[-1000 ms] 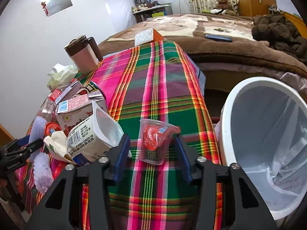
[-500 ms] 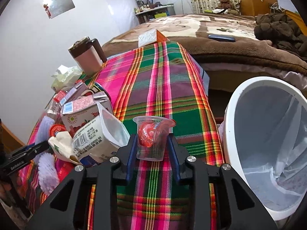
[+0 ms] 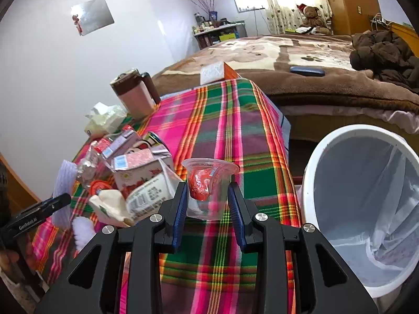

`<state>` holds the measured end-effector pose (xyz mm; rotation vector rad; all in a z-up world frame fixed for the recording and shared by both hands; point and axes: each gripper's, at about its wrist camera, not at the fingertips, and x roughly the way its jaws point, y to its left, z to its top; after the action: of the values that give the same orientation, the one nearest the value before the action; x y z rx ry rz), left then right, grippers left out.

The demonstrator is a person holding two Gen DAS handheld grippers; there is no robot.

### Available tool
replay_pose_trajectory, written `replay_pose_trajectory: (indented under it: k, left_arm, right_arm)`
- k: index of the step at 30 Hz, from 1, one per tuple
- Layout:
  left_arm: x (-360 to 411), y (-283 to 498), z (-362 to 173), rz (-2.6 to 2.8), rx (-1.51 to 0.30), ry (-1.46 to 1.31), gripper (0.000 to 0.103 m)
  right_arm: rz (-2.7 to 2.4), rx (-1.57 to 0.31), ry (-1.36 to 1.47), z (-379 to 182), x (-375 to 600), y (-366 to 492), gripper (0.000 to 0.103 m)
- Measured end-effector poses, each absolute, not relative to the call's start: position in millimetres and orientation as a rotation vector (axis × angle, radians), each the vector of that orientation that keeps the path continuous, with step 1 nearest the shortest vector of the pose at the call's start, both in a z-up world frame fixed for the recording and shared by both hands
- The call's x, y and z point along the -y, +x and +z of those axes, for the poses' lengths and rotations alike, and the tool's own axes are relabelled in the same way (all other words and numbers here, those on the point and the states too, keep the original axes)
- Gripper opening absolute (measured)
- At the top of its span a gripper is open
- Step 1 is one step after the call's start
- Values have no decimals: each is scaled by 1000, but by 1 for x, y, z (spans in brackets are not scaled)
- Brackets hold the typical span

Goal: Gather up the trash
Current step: 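Carry the clear cup with the right tool while the left tool carries the foam net to the bin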

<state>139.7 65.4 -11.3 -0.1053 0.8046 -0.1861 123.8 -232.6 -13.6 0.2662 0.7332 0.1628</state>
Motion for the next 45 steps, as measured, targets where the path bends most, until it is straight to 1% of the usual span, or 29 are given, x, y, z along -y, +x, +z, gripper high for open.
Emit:
replay_pose_trajectory:
  k: [10,18,24,31,38,45]
  left_arm:
    - [-35,128,23,-236,-709,-60,30]
    - [21,132,36,-353,-685,-40,30]
    - [71,138,38,-449,-692,-23,30]
    - [132,143,33,-556,-701,2,30]
    - [187,149,17,-643,-760,30,30]
    - [224,151,2,-683,-806,64,30]
  right_arm:
    - [168,-650,268,12,244,107,33]
    - [118,-592,269,30,274,89,33]
    - [43,-578,275,32,305,81,33]
    - [-55,-600,270,22,341,79,33]
    - [-110,-672,264,-1,368,82,33]
    - [-142,-744,276,-25,386,89,33]
